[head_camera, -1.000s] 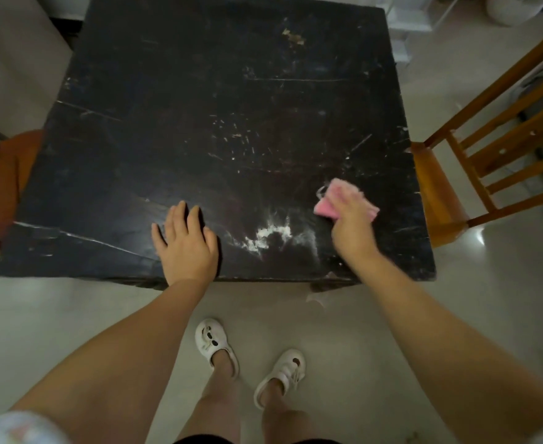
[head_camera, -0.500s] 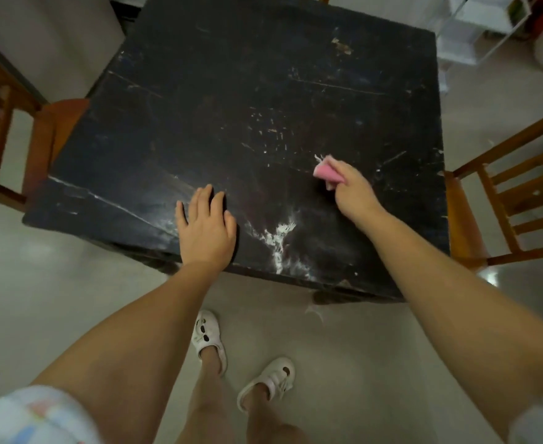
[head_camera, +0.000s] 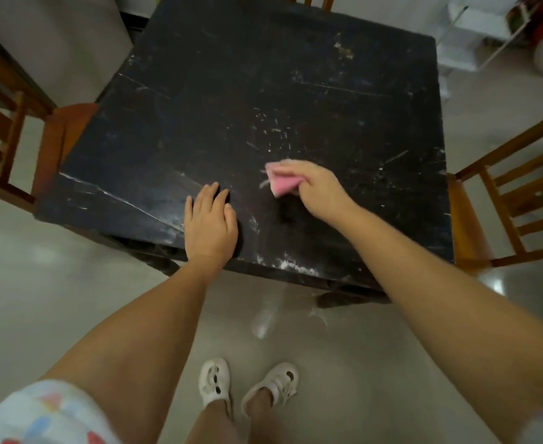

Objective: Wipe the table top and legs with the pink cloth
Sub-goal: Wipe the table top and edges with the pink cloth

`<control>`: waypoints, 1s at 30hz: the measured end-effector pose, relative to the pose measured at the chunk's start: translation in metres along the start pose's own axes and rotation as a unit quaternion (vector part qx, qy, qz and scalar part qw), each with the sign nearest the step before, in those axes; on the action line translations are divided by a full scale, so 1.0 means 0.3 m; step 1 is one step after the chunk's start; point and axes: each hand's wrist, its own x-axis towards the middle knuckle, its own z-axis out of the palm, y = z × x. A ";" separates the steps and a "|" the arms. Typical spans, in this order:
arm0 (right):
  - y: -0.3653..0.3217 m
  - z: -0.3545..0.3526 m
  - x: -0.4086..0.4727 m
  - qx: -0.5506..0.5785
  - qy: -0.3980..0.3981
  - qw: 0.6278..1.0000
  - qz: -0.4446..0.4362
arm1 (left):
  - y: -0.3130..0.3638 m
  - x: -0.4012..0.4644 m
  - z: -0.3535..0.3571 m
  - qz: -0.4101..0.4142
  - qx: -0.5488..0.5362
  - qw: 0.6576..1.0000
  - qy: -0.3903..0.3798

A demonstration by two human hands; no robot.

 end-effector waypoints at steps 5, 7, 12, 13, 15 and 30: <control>0.047 0.189 0.000 -0.127 -0.067 0.987 -0.069 | -0.008 0.008 -0.004 -0.018 -0.058 0.998 0.005; 0.073 0.243 -0.160 -0.144 -0.100 0.979 -0.105 | -0.013 0.007 -0.007 -0.018 -0.068 0.998 -0.002; 0.059 0.126 -0.413 -0.112 -0.097 0.987 -0.065 | -0.021 0.003 -0.014 0.016 -0.027 0.999 -0.022; 0.057 0.063 -0.416 -0.084 -0.025 0.996 -0.029 | -0.023 0.005 -0.014 0.021 -0.018 0.999 -0.021; 0.093 -0.071 -0.417 -0.040 0.139 0.986 0.077 | -0.021 0.002 -0.009 0.028 0.001 0.999 -0.022; 0.042 0.075 -0.388 0.031 0.198 0.977 0.070 | -0.012 0.001 0.001 0.058 0.034 0.997 -0.040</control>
